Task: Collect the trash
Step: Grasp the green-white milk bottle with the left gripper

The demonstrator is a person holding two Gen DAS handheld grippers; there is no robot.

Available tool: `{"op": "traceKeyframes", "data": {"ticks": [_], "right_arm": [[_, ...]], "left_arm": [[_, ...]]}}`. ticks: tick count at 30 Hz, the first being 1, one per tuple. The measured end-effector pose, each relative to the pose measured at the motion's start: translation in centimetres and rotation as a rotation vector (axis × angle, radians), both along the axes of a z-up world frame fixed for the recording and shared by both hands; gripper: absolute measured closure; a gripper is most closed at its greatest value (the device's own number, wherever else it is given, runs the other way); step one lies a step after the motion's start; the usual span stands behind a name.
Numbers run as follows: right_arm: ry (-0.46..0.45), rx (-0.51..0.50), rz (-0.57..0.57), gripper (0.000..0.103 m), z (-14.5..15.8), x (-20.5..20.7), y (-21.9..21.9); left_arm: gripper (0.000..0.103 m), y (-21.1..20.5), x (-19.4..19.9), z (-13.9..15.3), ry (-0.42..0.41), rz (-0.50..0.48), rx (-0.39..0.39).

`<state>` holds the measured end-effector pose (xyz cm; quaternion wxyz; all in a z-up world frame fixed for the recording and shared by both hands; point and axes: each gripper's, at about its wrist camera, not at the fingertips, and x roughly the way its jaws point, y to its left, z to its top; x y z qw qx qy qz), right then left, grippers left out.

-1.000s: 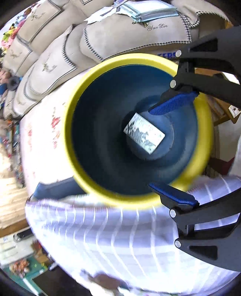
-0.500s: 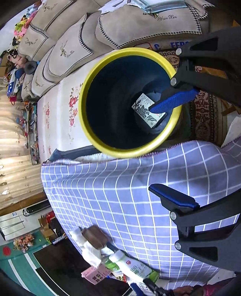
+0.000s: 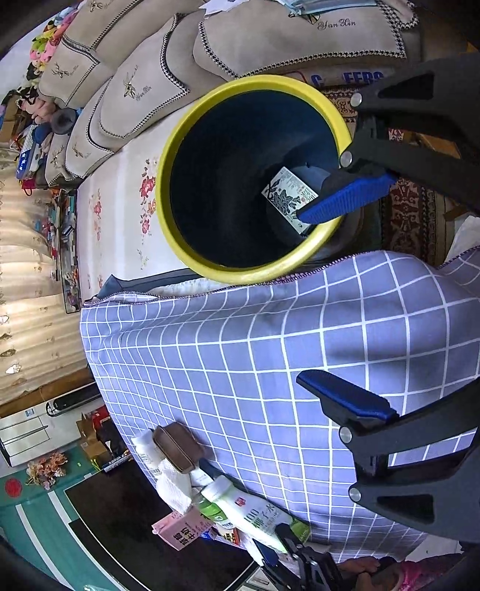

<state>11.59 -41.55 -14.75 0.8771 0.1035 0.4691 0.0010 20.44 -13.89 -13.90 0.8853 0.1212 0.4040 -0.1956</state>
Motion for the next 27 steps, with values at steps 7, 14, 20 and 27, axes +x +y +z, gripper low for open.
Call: {"op": "traceKeyframes", "data": {"ticks": [7,14,20,27], "right_arm": [[0.011,0.031,0.01,0.025,-1.3,-0.7,0.1],[0.008,0.055,0.009,0.025,-1.9,-0.7,-0.3],[0.016,0.065,0.016,0.024,-2.5,-1.0,-0.4],[0.003,0.079,0.01,0.024,-2.5,-1.4,-1.0]], "left_arm": [[0.047,0.2,-0.2,1.0,0.04,-0.039,-0.12],[0.026,-1.8,-0.8,-0.1,0.033,-0.055,-0.026],[0.051,-2.9,-0.6,-1.2,0.031,-0.012,0.072],[0.052,-2.8,-2.1,1.1,-0.005,-0.006,0.068]]}}
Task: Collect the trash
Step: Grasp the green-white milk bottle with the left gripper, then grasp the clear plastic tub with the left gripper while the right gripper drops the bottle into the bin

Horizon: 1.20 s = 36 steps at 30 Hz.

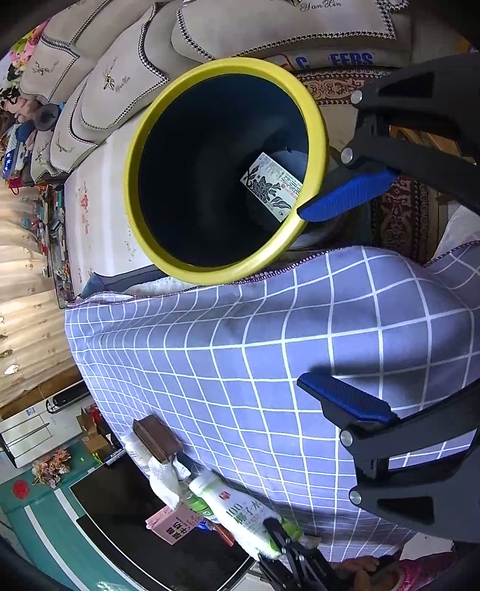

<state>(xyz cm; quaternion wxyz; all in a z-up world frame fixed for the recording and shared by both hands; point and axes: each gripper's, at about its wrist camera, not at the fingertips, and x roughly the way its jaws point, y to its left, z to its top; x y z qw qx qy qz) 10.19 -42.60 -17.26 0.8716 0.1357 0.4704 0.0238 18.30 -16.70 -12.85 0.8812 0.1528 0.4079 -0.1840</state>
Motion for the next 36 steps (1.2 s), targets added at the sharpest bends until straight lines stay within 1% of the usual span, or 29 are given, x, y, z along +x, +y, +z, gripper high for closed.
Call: {"op": "traceKeyframes", "data": {"ticks": [7,9,16,21,24,28,31,33,36], "right_arm": [[-0.036,0.011,-0.002,0.024,0.9,-0.4,-0.3],[-0.042,0.016,-0.001,0.024,1.0,-0.5,-0.3],[-0.05,0.026,-0.008,0.024,1.1,-1.3,-0.9],[-0.059,0.029,-0.021,0.024,1.3,-1.7,-1.6],[-0.068,0.028,-0.026,0.024,1.5,-1.9,-1.8],[-0.079,0.025,-0.037,0.024,1.9,-2.2,-2.5],[-0.088,0.017,-0.058,0.024,2.3,-2.6,-3.3],[-0.097,0.011,-0.083,0.024,2.6,-3.1,-4.3],[-0.107,0.001,-0.124,0.024,3.1,-3.8,-5.9]], "left_arm": [[0.052,0.5,-2.7,5.9,-0.106,-0.03,-0.068],[0.052,0.3,-2.9,6.8,-0.127,-0.035,-0.076],[0.052,-0.6,-2.4,7.2,-0.139,-0.033,-0.066],[0.052,-0.9,-2.0,7.6,-0.119,-0.032,-0.087],[0.052,-1.6,-2.0,8.4,-0.129,-0.049,-0.093],[0.052,-3.7,-2.0,9.8,-0.137,-0.106,-0.111],[0.052,-5.9,-1.9,10.7,-0.136,-0.159,-0.138],[0.052,-7.7,-1.6,11.3,-0.138,-0.195,-0.151],[0.052,-11.5,-0.8,11.9,-0.141,-0.26,-0.183]]}}
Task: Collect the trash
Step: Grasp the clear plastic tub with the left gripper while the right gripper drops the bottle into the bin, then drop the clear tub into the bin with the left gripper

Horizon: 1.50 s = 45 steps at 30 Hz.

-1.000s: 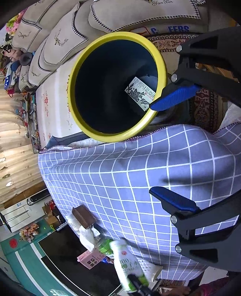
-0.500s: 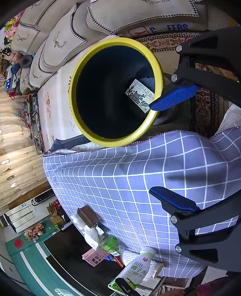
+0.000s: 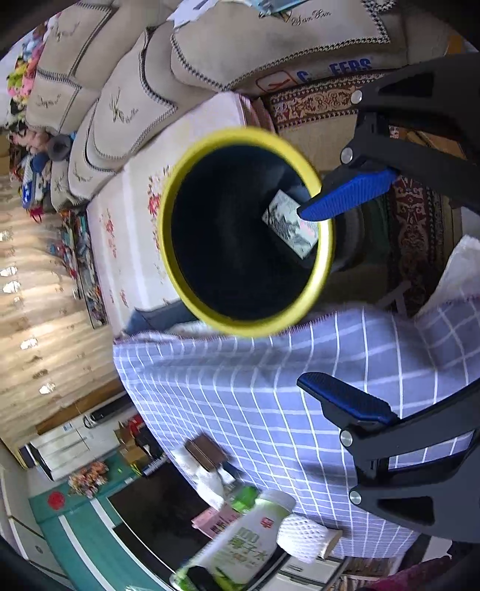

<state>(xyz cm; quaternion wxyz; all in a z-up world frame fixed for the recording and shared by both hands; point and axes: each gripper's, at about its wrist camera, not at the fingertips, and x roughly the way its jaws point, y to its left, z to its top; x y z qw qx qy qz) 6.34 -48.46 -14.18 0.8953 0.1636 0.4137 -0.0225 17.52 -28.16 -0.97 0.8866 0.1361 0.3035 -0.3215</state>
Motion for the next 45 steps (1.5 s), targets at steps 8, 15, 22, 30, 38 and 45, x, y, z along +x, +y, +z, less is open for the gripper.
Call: {"op": "traceKeyframes", "data": {"ticks": [8,15,22,30,38,45], "right_arm": [[-0.013,-0.038,-0.092,0.023,1.4,-2.3,-4.1],[0.012,-0.041,-0.149,0.023,0.8,-3.3,-6.9],[0.038,-0.026,-0.178,0.023,-0.3,-3.7,-8.0],[0.052,-0.034,-0.172,0.023,-0.3,-3.1,-7.7],[0.044,-0.037,-0.126,0.023,0.1,-2.3,-5.7],[-0.01,-0.048,0.011,0.023,1.8,1.9,-0.5]], "left_arm": [[0.052,-10.8,3.5,-1.9,0.056,-0.138,-0.024],[0.052,-20.1,7.3,-8.4,0.133,-0.184,0.068],[0.052,-25.2,10.8,-16.0,0.253,-0.161,0.186],[0.038,-24.6,11.3,-18.3,0.313,-0.118,0.194],[0.029,-15.4,7.5,-11.2,0.253,-0.044,0.055],[0.016,0.3,2.5,-5.5,0.04,0.187,-0.05]]}}
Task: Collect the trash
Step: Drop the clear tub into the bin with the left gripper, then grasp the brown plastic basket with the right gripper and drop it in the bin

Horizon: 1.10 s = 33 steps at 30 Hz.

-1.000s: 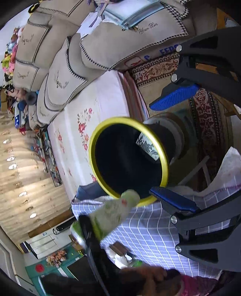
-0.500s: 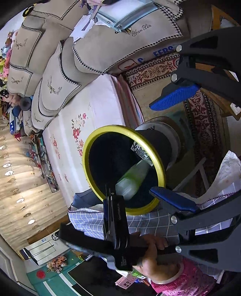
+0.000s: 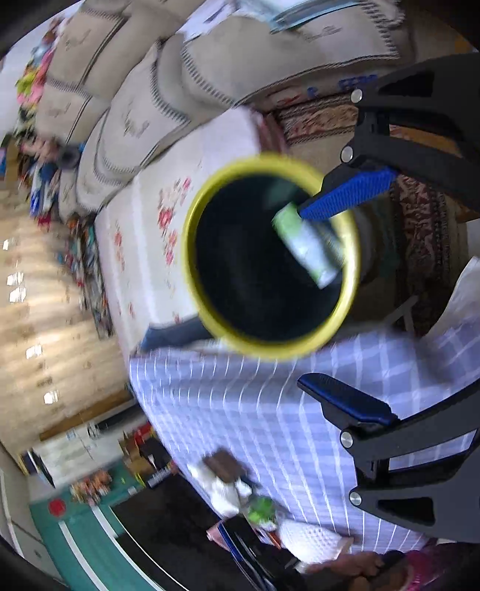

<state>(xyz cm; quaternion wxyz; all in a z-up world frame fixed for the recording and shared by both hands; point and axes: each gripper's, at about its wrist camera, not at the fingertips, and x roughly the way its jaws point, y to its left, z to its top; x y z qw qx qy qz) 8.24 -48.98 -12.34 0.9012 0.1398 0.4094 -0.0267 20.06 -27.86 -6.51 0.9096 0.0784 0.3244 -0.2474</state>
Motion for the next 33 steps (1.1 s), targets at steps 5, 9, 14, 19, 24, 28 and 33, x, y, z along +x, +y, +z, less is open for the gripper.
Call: {"op": "traceKeyframes", "data": {"ticks": [5,9,14,19,24,28,33], "right_arm": [[-0.025,-0.033,0.146,0.023,1.6,5.6,6.4],[-0.035,-0.098,0.218,0.035,2.6,10.0,11.8],[-0.004,-0.121,0.289,0.052,2.0,15.6,15.9],[0.062,-0.129,0.312,0.06,0.2,20.6,18.5],[0.103,-0.127,0.316,0.062,-1.2,23.0,20.0],[0.13,-0.132,0.334,0.074,-1.9,24.0,21.1],[0.131,-0.151,0.335,0.09,-2.1,23.9,21.6]], "left_arm": [[0.013,9.9,-1.9,2.0,-0.083,0.154,-0.004],[0.012,16.6,-2.7,2.9,-0.118,0.264,-0.025],[0.011,21.7,-3.6,3.0,-0.142,0.331,-0.032],[0.011,25.0,-4.0,2.0,-0.124,0.375,-0.052],[0.01,27.0,-4.1,1.0,-0.098,0.405,-0.083],[0.01,27.3,-4.0,0.5,-0.082,0.411,-0.094],[0.01,27.1,-4.1,-0.1,-0.07,0.414,-0.105]]}}
